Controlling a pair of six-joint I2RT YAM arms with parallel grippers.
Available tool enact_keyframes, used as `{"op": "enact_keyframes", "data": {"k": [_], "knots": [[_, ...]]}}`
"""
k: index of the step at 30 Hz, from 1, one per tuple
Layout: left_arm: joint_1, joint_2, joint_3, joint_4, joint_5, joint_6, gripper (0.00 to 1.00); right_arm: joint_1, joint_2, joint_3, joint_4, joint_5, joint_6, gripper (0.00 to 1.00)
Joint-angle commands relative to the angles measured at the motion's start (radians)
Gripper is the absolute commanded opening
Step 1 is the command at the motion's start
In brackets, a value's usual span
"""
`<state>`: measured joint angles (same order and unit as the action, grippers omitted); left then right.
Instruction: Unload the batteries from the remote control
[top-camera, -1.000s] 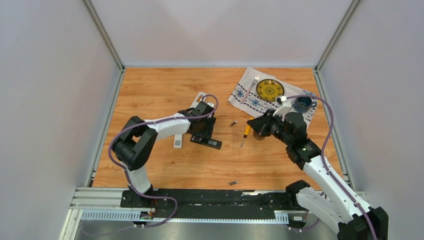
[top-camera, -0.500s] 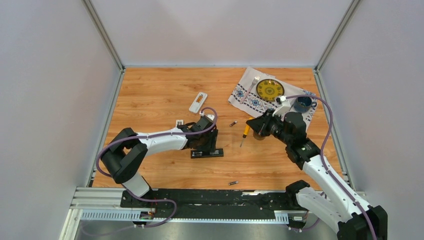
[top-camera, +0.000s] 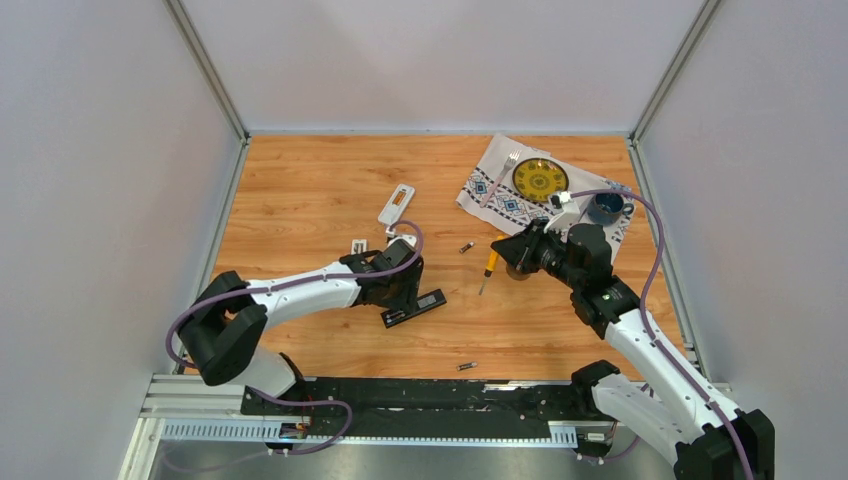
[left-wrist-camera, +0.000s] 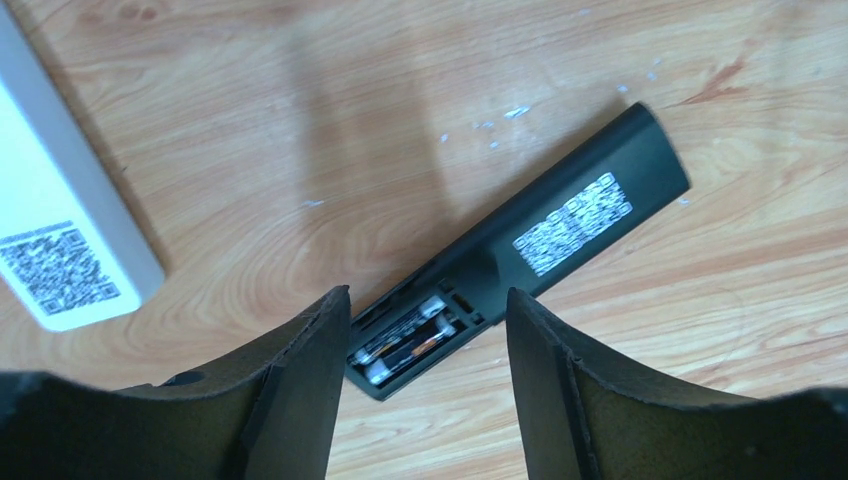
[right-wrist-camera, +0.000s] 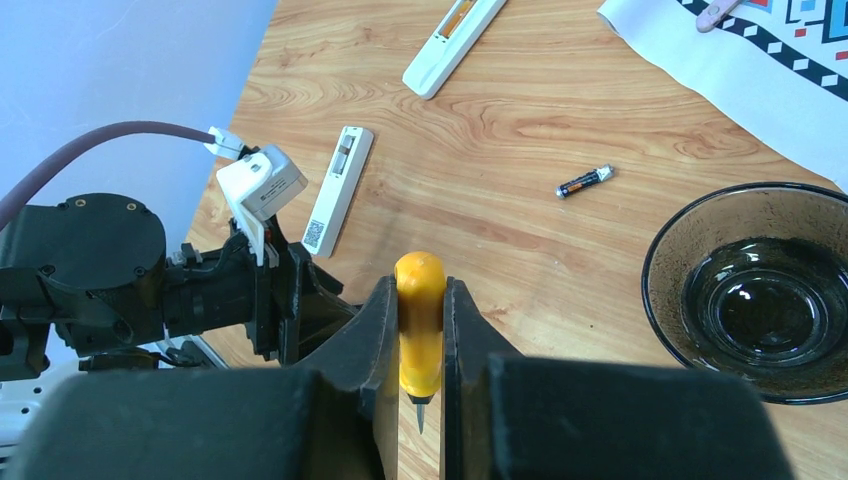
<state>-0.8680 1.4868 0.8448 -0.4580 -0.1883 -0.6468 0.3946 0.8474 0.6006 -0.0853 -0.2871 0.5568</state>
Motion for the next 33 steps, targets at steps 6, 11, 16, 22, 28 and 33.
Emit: {"op": "enact_keyframes", "data": {"k": [6, 11, 16, 22, 28, 33], "knots": [[0.011, -0.184, -0.078, -0.153, -0.158, 0.032, 0.44, -0.003, -0.008, -0.009, 0.062, -0.015, 0.012, 0.00], [0.034, -0.200, -0.113, -0.145, -0.177, 0.064, 0.23, -0.003, -0.010, -0.007, 0.061, -0.017, 0.009, 0.00], [0.043, -0.128, -0.102, -0.081, -0.126, 0.121, 0.00, -0.003, -0.011, -0.010, 0.062, -0.018, 0.011, 0.00], [0.044, -0.037, -0.076, -0.051, -0.125, 0.154, 0.00, -0.003, -0.004, -0.007, 0.064, -0.026, 0.012, 0.00], [0.043, 0.013, -0.085, -0.021, -0.067, 0.177, 0.00, -0.003, -0.001, -0.007, 0.065, -0.026, 0.011, 0.00], [0.037, -0.017, -0.127, 0.047, 0.009, 0.185, 0.00, -0.005, 0.012, -0.007, 0.071, -0.030, 0.012, 0.00]]}}
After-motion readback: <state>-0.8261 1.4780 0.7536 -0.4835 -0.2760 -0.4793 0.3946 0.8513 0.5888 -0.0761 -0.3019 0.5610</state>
